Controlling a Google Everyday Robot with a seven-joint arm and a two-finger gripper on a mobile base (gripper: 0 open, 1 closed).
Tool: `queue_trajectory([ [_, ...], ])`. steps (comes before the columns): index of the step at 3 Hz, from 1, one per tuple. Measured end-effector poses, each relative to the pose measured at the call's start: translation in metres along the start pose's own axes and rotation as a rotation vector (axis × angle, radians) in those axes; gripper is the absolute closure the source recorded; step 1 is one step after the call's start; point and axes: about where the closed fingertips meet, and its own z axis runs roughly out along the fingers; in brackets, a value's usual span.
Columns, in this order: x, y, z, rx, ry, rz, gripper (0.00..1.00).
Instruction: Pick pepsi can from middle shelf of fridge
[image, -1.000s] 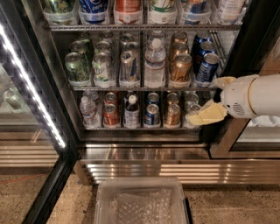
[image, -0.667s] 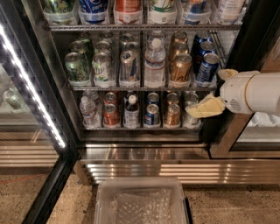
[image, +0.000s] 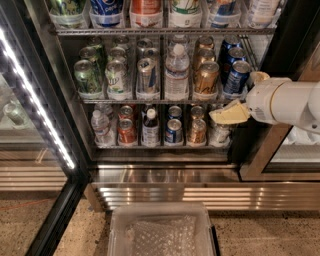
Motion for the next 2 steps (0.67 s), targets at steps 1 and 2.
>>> queue_trajectory([
  [1, 0.002, -0.008, 0.012, 0.028, -0.001, 0.004, 0.09],
  [2, 0.004, -0.020, 0.026, 0.052, 0.008, 0.000, 0.09],
])
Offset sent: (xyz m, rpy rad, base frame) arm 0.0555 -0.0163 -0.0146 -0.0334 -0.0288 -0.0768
